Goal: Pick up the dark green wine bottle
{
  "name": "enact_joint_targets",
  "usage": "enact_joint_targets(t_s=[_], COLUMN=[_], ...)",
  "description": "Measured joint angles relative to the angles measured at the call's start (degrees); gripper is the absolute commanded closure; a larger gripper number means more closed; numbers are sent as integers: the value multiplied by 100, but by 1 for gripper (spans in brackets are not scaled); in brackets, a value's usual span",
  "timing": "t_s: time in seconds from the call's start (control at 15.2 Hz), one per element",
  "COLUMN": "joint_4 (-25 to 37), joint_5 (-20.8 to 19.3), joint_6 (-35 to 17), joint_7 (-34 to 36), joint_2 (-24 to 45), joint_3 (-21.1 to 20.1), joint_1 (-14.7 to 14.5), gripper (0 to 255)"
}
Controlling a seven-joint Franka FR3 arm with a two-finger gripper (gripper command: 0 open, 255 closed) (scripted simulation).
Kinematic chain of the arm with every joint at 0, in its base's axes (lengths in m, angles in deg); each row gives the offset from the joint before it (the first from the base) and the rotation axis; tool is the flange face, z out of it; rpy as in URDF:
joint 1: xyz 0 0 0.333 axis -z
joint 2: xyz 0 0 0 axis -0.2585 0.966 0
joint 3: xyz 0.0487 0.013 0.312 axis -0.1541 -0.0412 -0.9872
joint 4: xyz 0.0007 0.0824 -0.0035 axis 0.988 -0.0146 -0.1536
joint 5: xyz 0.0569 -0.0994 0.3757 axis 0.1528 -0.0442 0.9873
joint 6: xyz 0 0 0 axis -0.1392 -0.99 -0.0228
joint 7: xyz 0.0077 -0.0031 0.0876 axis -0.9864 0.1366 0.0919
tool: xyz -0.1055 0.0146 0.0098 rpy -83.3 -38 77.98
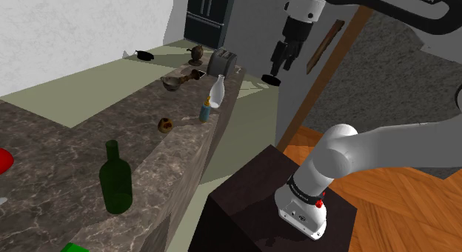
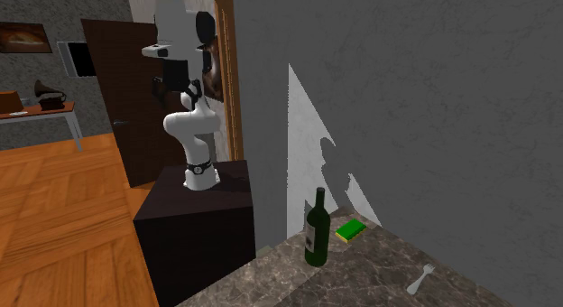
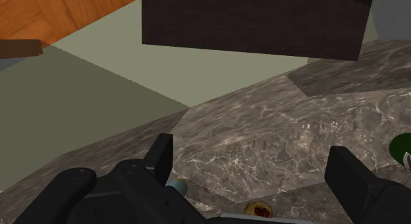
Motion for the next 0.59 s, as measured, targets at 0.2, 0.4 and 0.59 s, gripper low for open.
enact_joint_targets(t_s=[0.2, 0.4, 0.59], joint_4=[-36, -161, -192], joint_5=[106, 357, 586], joint_6=[-102, -425, -743], joint_7=[150, 516, 871], joint_2=[85, 321, 630], joint_3=[-120, -421, -715], joint_1=[-29, -103, -168], gripper=[0, 0, 0])
